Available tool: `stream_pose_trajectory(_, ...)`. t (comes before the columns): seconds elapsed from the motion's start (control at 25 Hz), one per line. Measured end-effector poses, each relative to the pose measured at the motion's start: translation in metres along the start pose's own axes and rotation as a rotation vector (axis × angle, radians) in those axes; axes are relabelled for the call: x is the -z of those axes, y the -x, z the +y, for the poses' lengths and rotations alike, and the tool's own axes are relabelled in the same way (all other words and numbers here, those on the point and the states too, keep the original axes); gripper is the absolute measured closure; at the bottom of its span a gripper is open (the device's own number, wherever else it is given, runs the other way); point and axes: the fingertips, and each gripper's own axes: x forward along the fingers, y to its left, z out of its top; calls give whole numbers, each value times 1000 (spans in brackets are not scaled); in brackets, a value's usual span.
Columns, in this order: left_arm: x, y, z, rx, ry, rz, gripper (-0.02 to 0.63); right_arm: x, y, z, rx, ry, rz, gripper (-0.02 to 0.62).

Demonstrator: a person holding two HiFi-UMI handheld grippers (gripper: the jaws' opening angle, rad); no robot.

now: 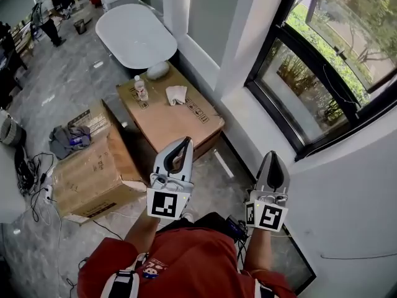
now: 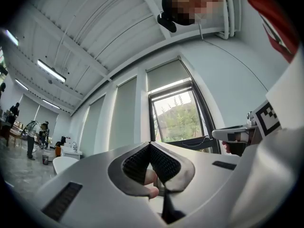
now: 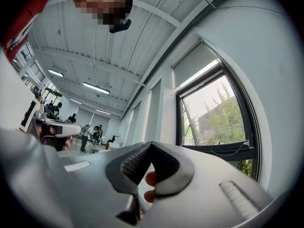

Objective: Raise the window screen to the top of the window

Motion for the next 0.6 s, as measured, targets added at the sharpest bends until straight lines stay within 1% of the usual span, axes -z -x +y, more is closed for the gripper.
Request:
stream_pose_trajectory(0.12, 0, -17, -3, 24, -4, -8, 600, -4, -7, -11, 24, 8, -17, 586)
stream_pose_trajectory(0.24, 4, -36, -13, 57, -24, -13, 600, 1, -12, -28, 53, 15, -26, 586)
stream_pose_trajectory(0.4, 11, -65, -23, 71, -22, -15, 600, 10, -25, -50, 72, 11, -33, 586)
stream_pose_trajectory(0.6, 16, -119, -37, 94, -34, -17, 600, 19, -57, -90, 106, 11, -41, 586)
